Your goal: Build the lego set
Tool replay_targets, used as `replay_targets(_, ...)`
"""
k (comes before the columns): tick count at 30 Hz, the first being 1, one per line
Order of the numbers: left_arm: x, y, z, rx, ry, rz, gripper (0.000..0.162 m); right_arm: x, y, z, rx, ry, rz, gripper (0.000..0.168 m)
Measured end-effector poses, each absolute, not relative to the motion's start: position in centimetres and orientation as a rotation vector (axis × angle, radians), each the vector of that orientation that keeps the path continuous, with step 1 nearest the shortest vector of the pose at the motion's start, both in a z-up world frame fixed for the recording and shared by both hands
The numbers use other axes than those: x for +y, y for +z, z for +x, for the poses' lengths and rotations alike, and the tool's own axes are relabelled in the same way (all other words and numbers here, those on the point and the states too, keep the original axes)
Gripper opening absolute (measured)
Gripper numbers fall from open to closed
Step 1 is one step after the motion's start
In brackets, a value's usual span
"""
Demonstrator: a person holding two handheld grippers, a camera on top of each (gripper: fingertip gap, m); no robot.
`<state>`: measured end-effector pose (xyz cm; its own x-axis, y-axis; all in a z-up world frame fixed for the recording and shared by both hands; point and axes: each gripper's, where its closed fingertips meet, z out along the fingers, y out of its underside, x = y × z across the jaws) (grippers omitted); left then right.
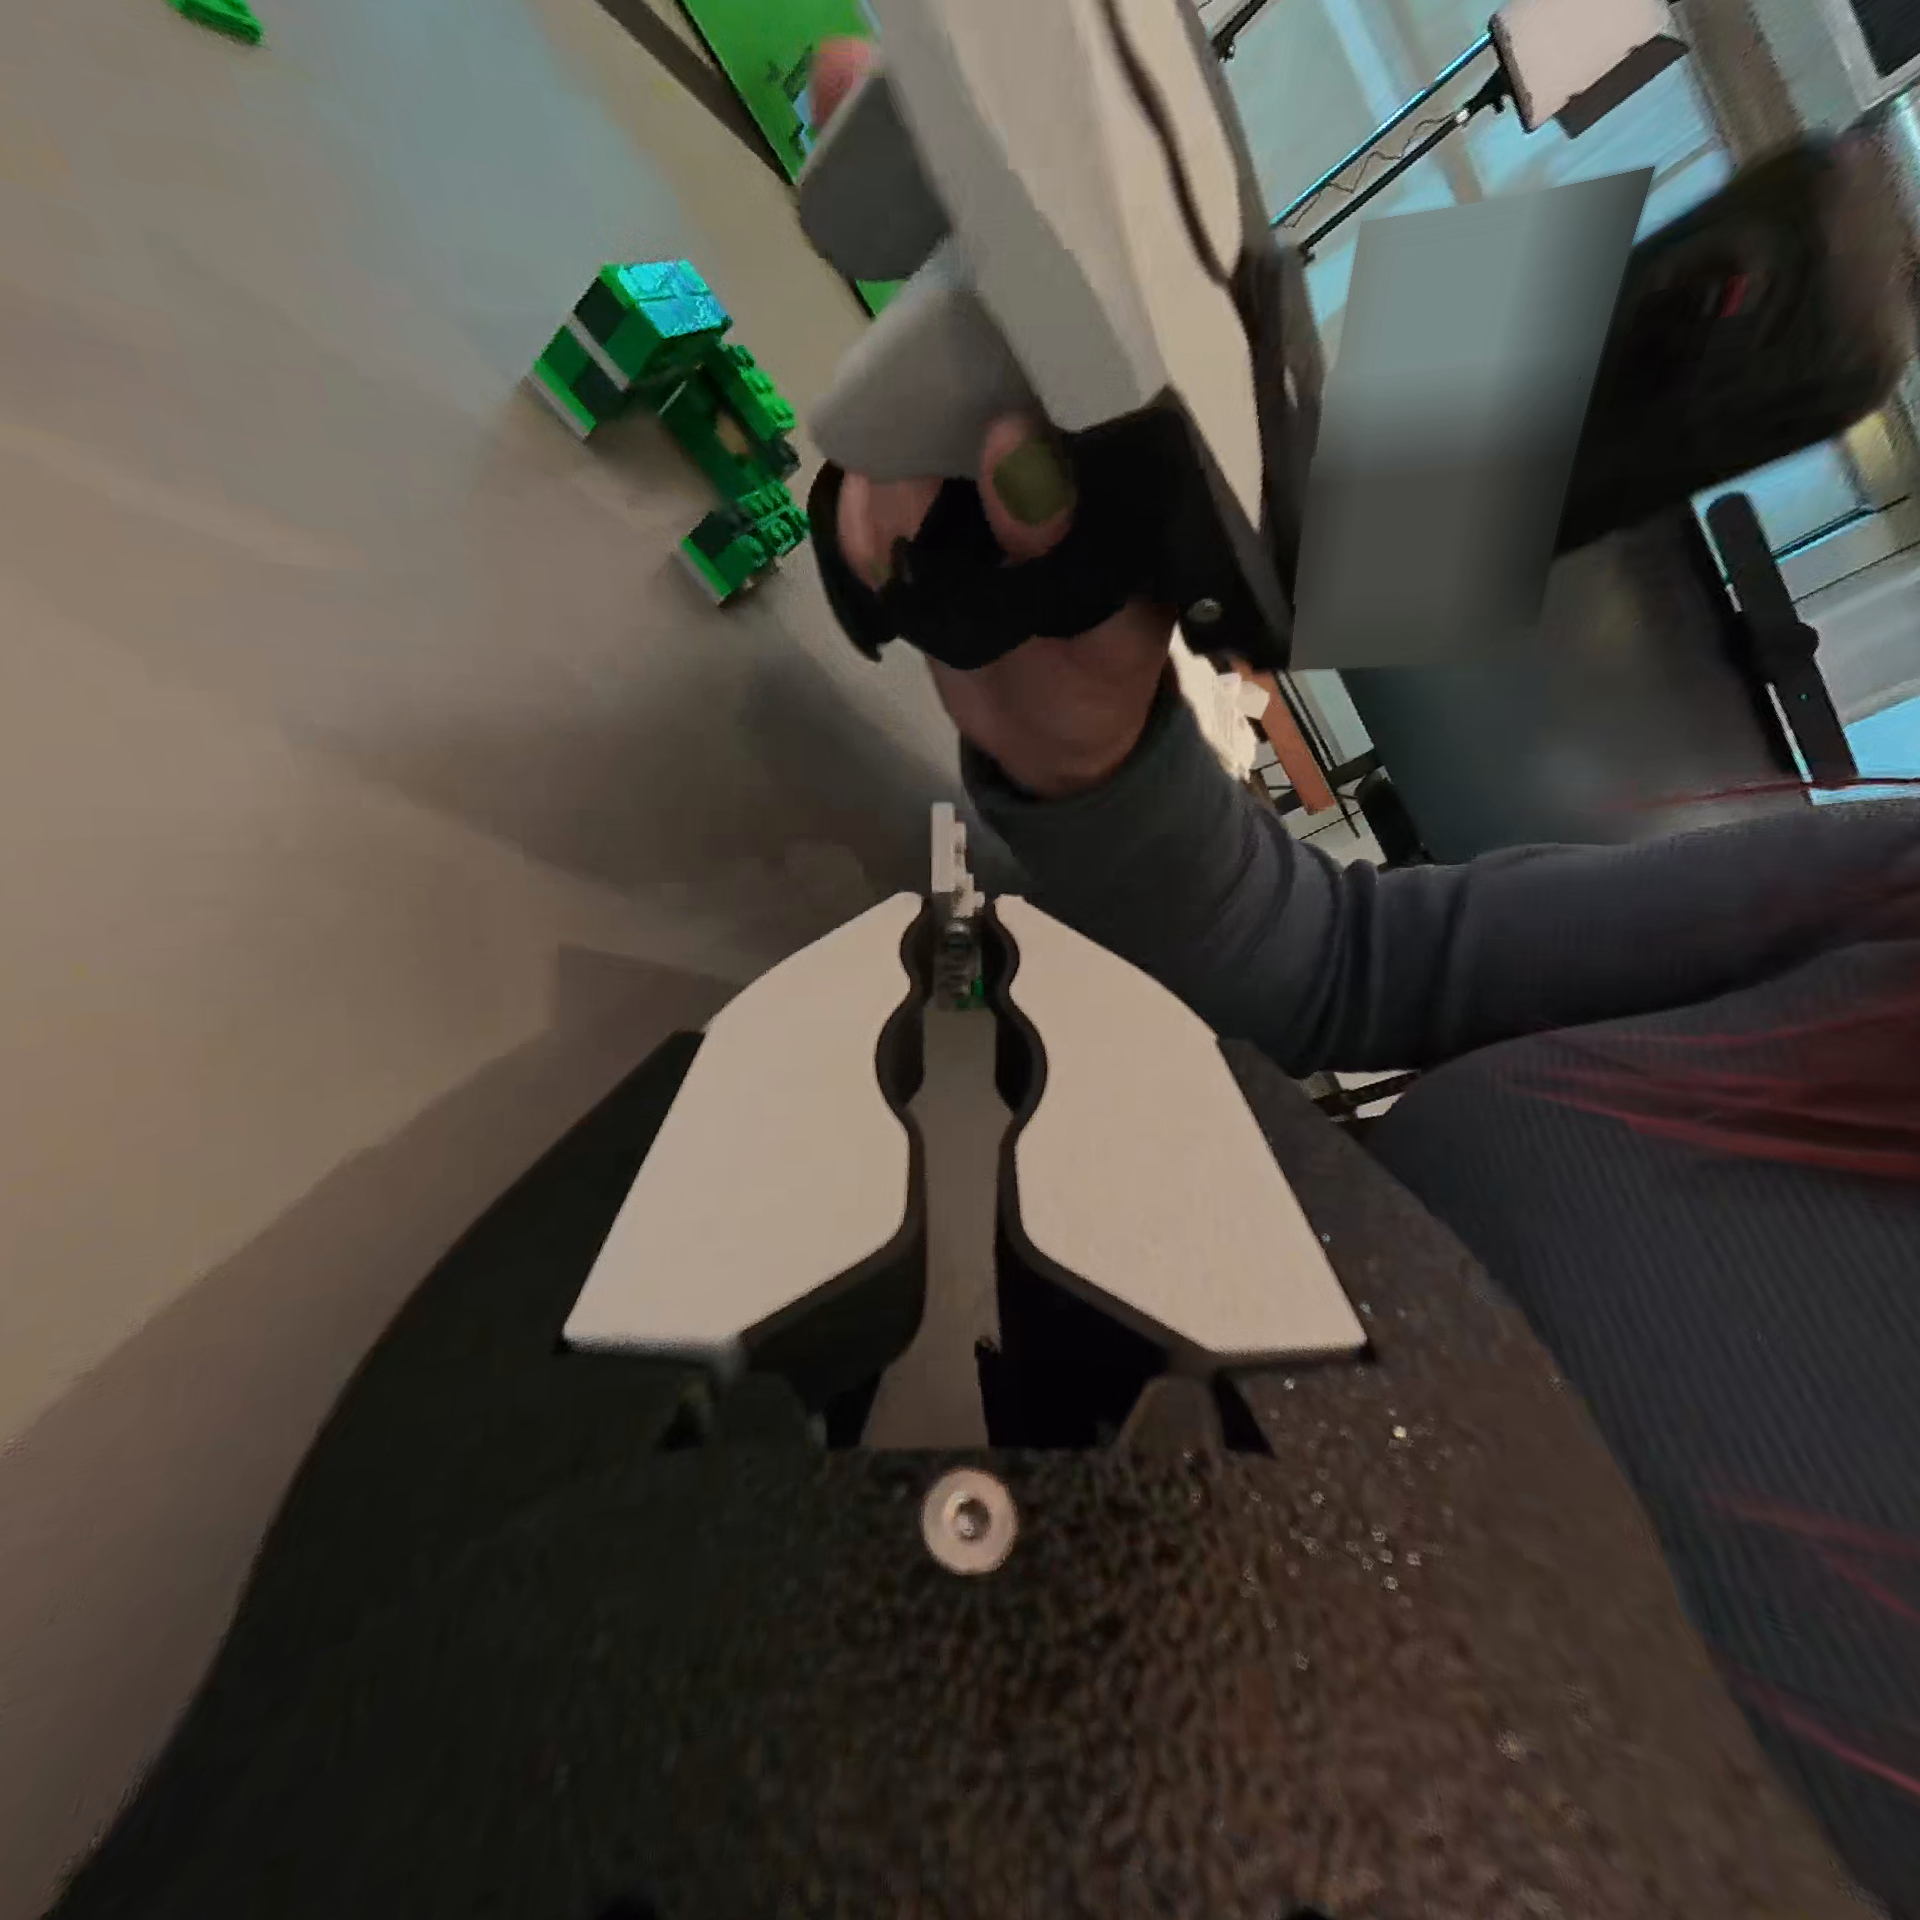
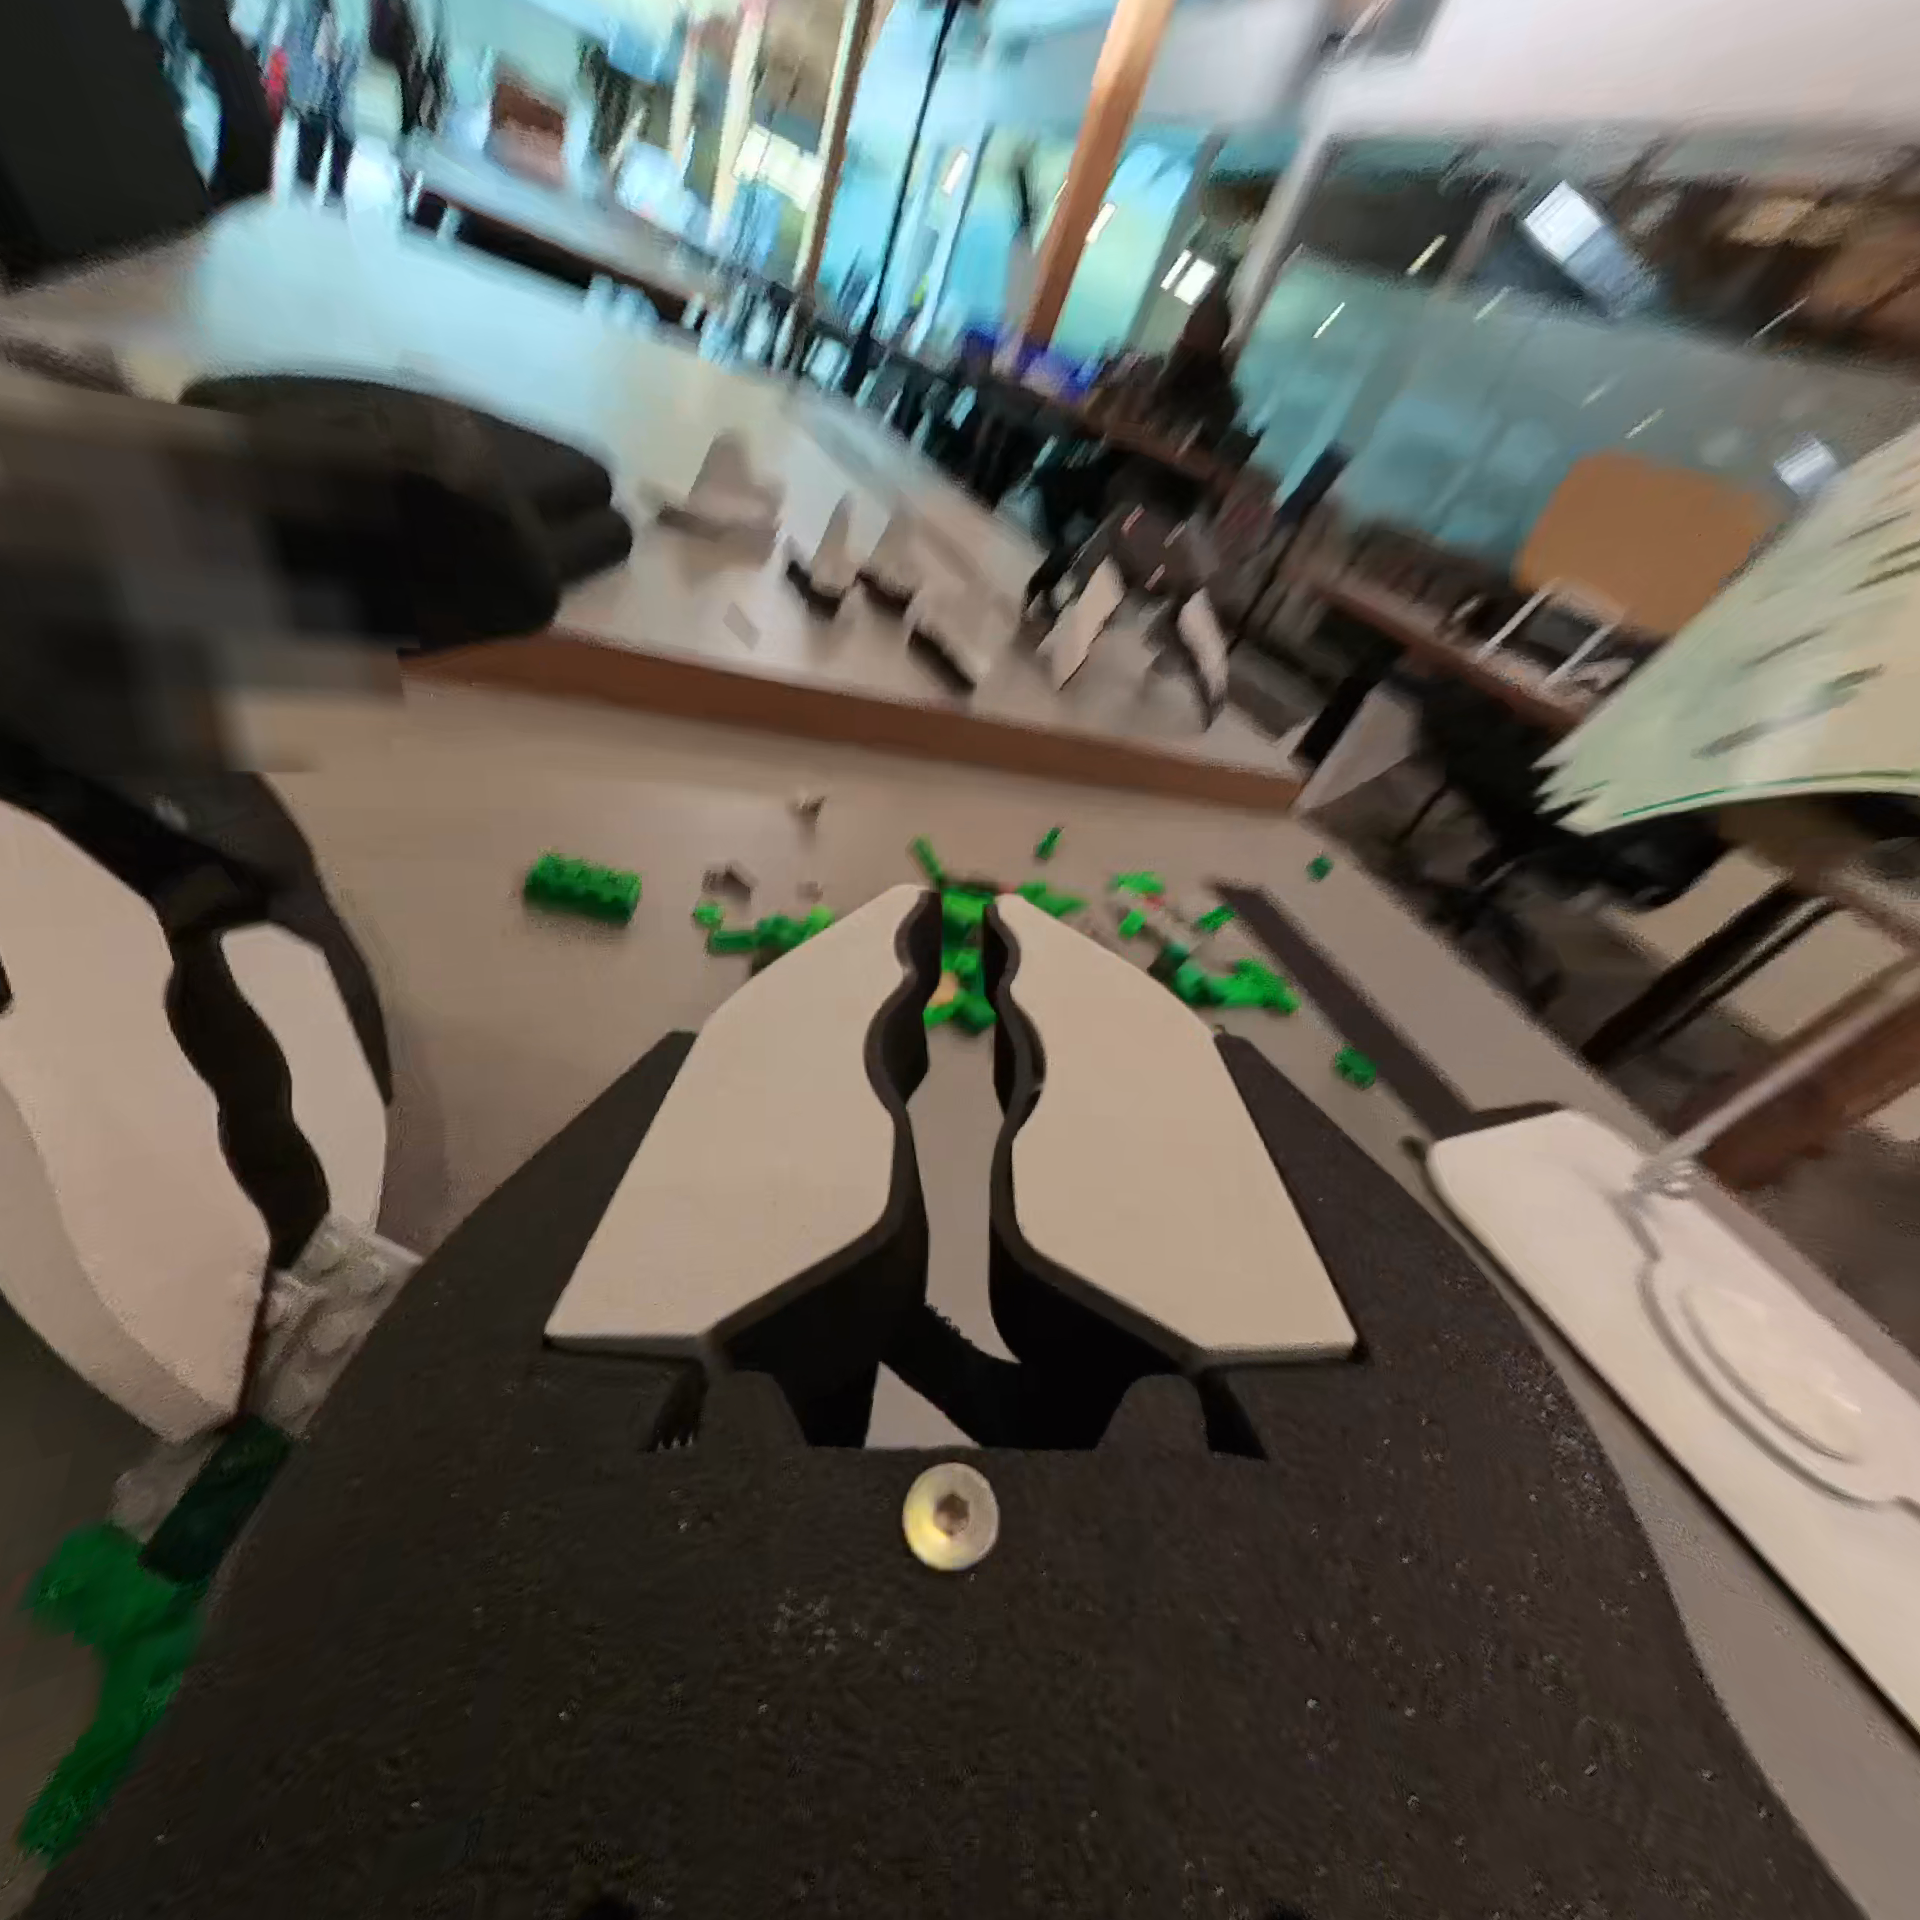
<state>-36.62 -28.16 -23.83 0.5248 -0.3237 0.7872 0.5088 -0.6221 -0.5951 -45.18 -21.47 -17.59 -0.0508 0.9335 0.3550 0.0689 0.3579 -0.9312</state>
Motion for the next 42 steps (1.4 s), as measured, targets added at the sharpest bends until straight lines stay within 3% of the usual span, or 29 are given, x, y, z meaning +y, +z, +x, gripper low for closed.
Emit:
replay_targets(6, -28.1, -24.0, -36.8, -0.168, -1.198, -1.900, 0.007, -19.5, -22.6, -48.4, -1.924, 0.639, -1.089, 0.000)
replay_targets(10, -28.1, -23.9, -36.9, -0.163, -1.184, -1.896, 0.007, -18.0, -20.6, -49.3, -1.878, 0.502, -1.046, 0.001)
replay_targets(14, -28.2, -23.9, -36.7, -0.150, -1.198, -1.899, 0.007, -15.3, -19.9, -49.1, -1.790, 0.512, -1.179, 0.001)
replay_targets(24, -28.3, -23.8, -36.5, -0.133, -1.217, -1.890, 0.007, -17.6, -23.7, -47.7, -2.059, 0.747, -1.317, 0.001)
replay_targets(30, -28.6, -23.4, -36.2, -0.104, -1.288, -1.864, 0.007, -14.7, -24.7, -48.4, -1.987, 0.752, -1.458, 0.018)
replay_targets(42, -28.8, -23.1, -36.2, -0.101, -1.311, -1.845, 0.007, -10.2, -25.7, -49.6, -2.039, 0.637, -1.467, 0.010)
